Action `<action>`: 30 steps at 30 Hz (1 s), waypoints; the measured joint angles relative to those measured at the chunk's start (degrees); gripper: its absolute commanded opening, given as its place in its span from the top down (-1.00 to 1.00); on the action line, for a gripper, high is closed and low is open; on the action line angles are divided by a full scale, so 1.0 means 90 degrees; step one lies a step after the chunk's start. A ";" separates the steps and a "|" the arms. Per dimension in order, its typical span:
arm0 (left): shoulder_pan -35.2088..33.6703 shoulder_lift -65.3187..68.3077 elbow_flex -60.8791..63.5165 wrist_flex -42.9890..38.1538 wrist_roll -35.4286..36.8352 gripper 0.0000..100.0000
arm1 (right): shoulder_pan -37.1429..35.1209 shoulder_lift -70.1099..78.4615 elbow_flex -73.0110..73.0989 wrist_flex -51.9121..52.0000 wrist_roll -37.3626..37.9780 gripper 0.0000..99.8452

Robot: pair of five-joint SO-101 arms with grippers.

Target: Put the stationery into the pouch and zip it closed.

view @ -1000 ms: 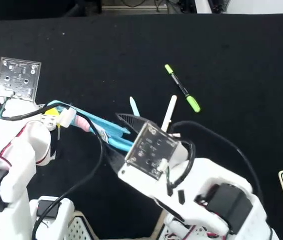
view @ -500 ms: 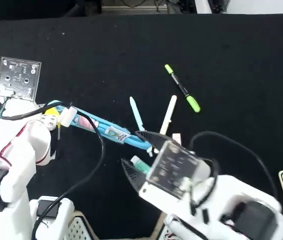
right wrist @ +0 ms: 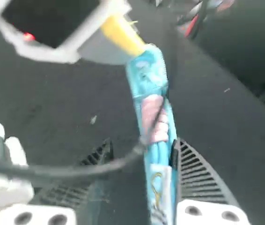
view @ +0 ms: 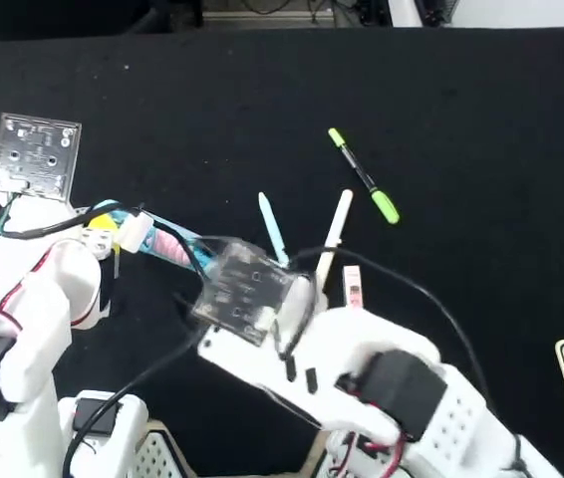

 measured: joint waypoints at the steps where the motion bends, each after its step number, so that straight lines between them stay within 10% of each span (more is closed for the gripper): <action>1: 0.0000 0.0000 0.0000 0.0000 0.0000 0.94 | -0.0039 0.0166 -0.0166 -0.0020 0.0000 0.61; 30: 0.0000 0.0000 0.0000 0.0000 0.0000 0.94 | 0.0225 0.1475 -0.1006 -0.0098 0.0645 0.76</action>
